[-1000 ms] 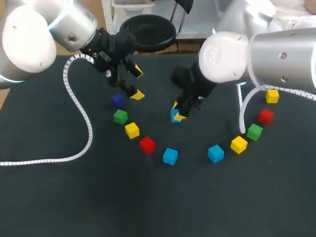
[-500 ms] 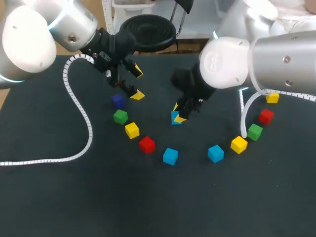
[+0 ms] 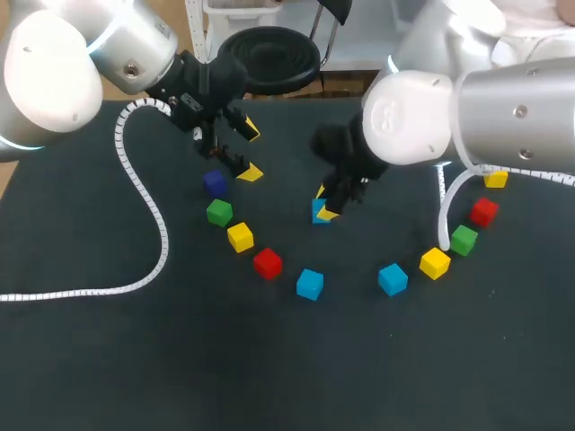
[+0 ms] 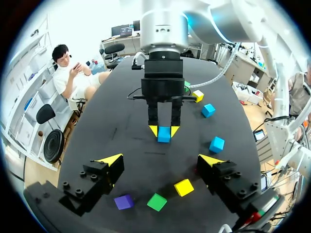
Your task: Place the blue cubes, place green cubes on the blue cubes, place the yellow cubes on the green cubes, then place the red cubes on the yellow cubes, and place purple cube on the red cubes.
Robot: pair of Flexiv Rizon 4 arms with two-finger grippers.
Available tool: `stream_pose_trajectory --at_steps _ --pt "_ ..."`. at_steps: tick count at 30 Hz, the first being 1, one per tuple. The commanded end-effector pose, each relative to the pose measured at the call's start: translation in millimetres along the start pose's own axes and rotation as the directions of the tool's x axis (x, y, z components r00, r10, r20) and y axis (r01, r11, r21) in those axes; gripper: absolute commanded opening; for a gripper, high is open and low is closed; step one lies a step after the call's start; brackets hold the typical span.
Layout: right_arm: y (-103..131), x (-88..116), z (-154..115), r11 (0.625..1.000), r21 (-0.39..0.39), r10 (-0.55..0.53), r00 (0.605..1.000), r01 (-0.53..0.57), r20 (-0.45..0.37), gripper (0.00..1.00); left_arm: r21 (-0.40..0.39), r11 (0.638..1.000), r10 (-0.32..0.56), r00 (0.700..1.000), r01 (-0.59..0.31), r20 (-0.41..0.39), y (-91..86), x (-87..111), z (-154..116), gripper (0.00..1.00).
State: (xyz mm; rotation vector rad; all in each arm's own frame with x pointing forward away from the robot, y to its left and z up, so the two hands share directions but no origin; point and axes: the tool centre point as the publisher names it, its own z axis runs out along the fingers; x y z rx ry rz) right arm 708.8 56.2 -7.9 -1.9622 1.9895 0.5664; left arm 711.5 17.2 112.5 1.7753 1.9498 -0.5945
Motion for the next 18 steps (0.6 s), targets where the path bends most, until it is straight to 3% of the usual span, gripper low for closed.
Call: stream_pose_trajectory --at_steps 1,18 --pt "3.6 1.8 1.7 1.000 0.002 0.000 1.000 0.000 0.003 0.00 0.003 1.000 -0.001 1.000 0.001 -0.004 1.5 -0.7 0.1 1.00" --pt "0.0 2.9 0.2 1.000 -0.002 -0.002 1.000 0.002 0.005 0.00 0.003 1.000 -0.001 1.000 0.001 -0.004 1.5 -0.7 0.1 1.00"
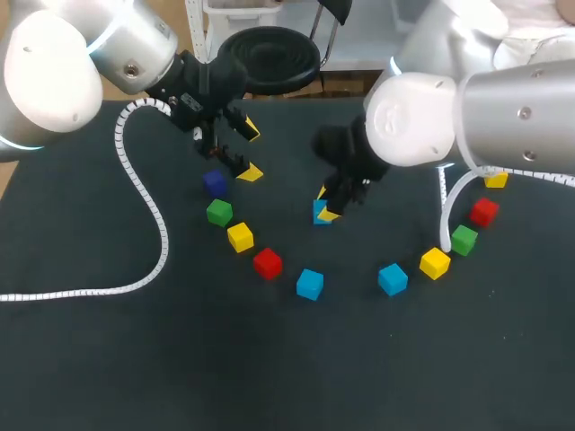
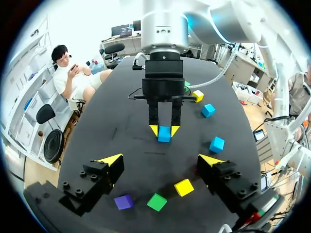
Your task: Place the blue cubes, place green cubes on the blue cubes, place the yellow cubes on the green cubes, then place the red cubes on the yellow cubes, and place purple cube on the red cubes.
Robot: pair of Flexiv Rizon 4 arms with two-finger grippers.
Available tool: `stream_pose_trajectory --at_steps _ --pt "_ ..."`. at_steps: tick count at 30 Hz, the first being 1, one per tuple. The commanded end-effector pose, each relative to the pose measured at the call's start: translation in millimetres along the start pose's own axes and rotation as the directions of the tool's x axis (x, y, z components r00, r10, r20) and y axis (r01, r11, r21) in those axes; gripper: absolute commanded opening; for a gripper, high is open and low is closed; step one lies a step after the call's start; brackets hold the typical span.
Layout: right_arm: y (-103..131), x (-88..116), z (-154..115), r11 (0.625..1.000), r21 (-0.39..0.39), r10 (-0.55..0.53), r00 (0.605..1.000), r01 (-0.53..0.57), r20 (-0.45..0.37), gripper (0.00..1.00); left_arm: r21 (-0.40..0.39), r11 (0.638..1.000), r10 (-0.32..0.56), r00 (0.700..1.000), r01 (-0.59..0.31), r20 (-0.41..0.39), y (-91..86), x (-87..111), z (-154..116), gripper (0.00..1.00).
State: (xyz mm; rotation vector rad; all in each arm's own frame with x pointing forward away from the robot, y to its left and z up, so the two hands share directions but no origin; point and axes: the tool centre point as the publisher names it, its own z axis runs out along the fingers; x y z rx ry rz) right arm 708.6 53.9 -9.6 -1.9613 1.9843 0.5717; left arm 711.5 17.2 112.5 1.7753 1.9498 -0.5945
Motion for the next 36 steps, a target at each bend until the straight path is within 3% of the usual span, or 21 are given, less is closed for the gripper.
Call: stream_pose_trajectory --at_steps 1,22,24,25,36 --pt "0.1 0.1 -0.2 1.000 -0.002 0.000 1.000 0.000 -0.001 0.00 0.003 1.000 -0.001 1.000 0.001 -0.004 1.5 -0.7 0.1 1.00" --pt "-2.4 0.0 5.1 0.999 -0.037 0.001 1.000 -0.001 0.006 0.00 0.003 1.000 -0.001 1.000 0.001 -0.004 1.5 -0.7 0.1 1.00" --pt "-2.5 -0.2 5.2 0.999 -0.042 0.003 1.000 -0.002 0.010 0.49 0.003 1.000 -0.001 1.000 0.001 -0.004 1.5 -0.7 0.1 1.00" --pt "-2.6 -0.2 5.2 0.999 -0.043 0.002 1.000 -0.001 0.011 1.00 0.003 1.000 -0.001 1.000 0.001 -0.004 1.5 -0.7 0.1 1.00" --pt "0.1 2.6 -0.9 0.999 -0.030 0.012 1.000 -0.011 0.020 1.00 0.003 1.000 -0.001 1.000 0.001 -0.004 1.5 -0.7 0.1 1.00"
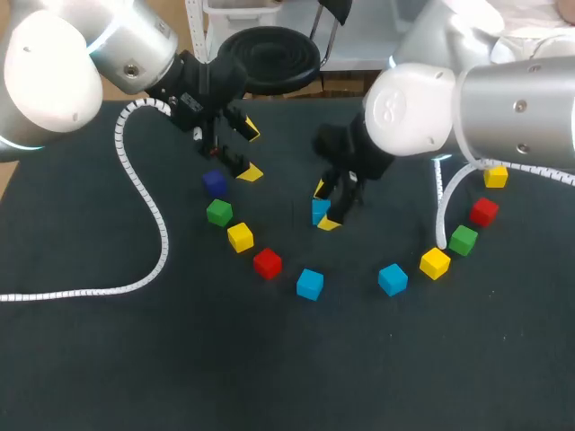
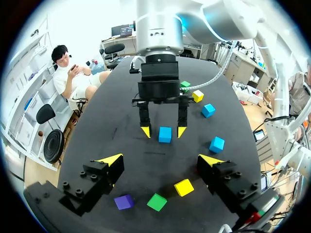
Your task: Place the blue cubes, place green cubes on the blue cubes, place the yellow cubes on the green cubes, then place the red cubes on the yellow cubes, and place purple cube on the red cubes.
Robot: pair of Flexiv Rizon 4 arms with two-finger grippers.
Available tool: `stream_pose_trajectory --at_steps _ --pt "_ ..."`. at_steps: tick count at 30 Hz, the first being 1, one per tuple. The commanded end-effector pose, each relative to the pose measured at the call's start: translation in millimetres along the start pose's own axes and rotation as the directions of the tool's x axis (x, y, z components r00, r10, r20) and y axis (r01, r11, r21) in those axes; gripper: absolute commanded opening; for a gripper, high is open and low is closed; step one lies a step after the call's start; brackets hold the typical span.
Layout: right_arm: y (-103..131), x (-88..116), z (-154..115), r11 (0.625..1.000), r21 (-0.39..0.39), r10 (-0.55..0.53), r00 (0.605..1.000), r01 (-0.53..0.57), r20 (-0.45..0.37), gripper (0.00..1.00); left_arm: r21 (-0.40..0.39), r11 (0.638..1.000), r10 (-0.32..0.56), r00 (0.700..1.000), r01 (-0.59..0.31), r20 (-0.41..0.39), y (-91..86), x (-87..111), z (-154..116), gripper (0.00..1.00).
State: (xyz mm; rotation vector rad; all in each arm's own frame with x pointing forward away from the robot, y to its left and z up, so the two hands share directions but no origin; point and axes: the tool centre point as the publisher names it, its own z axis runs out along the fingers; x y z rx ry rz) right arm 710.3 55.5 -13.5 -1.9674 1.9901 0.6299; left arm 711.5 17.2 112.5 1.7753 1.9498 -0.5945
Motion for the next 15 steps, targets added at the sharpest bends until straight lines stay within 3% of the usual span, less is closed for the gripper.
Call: stream_pose_trajectory --at_steps 1,6,15 --pt "4 3 -8 1.000 0.017 0.003 1.000 -0.003 0.010 1.00 0.003 1.000 -0.001 1.000 0.001 -0.004 1.5 -0.7 0 1.00" --pt "11 6 -21 1.000 0.028 -0.007 0.999 0.006 0.040 1.00 0.003 1.000 -0.001 1.000 0.001 -0.004 1.5 -0.7 0 1.00" --pt "32 10 -39 0.998 -0.019 -0.065 0.997 0.065 0.035 1.00 0.003 1.000 -0.001 1.000 0.001 -0.004 1.5 -0.7 0 1.00"
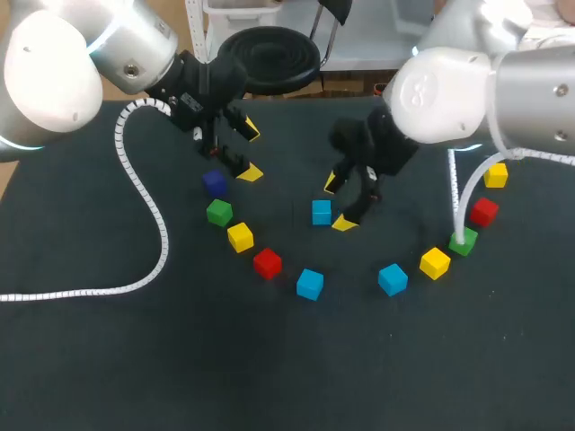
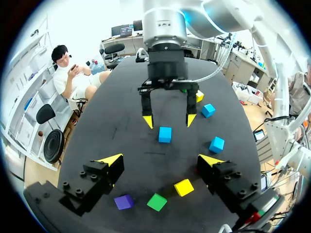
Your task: Place the blue cubes, place green cubes on the blue cubes, place the yellow cubes on the green cubes, then place the red cubes on the yellow cubes, and place purple cube on the red cubes.
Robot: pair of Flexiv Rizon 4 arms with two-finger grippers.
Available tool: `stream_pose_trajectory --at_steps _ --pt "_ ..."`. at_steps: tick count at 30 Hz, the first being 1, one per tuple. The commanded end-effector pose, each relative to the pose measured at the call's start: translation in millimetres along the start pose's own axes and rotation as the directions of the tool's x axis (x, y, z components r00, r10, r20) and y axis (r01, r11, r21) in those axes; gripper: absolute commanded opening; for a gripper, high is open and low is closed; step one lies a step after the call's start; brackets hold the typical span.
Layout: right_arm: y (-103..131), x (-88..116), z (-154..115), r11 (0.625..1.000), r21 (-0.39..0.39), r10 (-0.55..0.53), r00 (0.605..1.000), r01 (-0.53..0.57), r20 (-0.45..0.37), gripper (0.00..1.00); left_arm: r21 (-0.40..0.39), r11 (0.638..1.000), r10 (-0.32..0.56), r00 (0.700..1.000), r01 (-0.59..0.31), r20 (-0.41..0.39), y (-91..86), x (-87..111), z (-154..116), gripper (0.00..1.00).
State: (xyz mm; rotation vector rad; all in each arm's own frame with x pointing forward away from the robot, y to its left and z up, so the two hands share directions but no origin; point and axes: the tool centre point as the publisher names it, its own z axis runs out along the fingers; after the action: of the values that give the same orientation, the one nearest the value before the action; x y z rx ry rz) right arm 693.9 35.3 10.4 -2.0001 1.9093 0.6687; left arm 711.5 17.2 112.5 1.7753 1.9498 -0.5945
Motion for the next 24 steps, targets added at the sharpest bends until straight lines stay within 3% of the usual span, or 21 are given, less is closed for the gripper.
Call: stream_pose_trajectory --at_steps 1,7,24 --pt "16 2 -11 1.000 -0.009 -0.016 1.000 0.016 -0.003 1.00 0.003 1.000 -0.001 1.000 0.001 -0.004 1.5 -0.8 0 1.00" --pt "34 4 -14 0.999 -0.041 -0.007 1.000 0.006 -0.021 1.00 0.003 1.000 -0.001 1.000 0.001 -0.004 1.5 -0.8 0 1.00" --pt "92 24 -26 0.999 -0.030 -0.023 1.000 0.023 -0.006 1.00 0.003 1.000 -0.001 1.000 0.001 -0.004 1.5 -0.8 0 1.00"
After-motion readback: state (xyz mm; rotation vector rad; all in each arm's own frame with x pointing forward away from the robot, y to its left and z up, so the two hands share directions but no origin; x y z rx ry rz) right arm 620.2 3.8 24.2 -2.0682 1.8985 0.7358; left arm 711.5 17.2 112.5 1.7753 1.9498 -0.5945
